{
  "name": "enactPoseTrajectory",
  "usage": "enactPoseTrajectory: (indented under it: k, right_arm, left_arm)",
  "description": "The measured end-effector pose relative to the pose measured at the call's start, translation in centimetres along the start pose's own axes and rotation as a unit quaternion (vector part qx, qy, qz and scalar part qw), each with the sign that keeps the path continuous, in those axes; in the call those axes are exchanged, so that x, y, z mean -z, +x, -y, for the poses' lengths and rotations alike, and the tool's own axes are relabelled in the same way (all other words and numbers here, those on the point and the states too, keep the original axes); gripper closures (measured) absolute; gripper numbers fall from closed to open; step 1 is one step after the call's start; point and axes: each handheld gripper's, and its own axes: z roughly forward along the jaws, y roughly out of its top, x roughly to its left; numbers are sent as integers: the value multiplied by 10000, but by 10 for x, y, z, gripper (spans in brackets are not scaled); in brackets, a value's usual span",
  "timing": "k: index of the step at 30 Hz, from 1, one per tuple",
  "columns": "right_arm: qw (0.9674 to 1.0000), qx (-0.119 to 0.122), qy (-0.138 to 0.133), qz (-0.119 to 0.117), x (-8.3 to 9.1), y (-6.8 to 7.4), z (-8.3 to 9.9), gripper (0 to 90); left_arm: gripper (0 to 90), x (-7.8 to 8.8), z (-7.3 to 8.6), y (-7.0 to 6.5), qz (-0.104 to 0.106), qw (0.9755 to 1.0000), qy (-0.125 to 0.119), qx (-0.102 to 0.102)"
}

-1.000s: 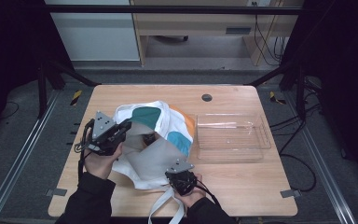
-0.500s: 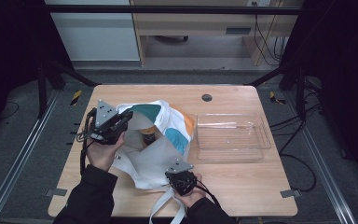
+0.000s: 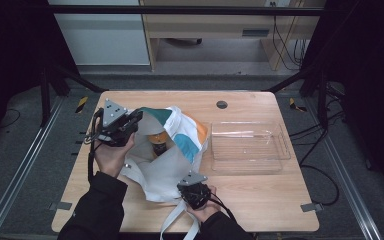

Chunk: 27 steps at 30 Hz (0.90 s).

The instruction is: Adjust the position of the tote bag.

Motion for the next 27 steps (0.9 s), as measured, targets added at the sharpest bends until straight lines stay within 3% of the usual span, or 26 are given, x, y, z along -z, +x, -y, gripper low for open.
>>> enactPoseTrajectory:
  k: [16,27]
  right_arm:
    - [10000,19,0,40,0,1,0,900]
    - [10000,56,-3,39,0,1,-1,900]
  left_arm:
    - [874,-20,-7,5,-119,9999,52,42]
    - [873,-45,-8,8,-176,9996,198,40]
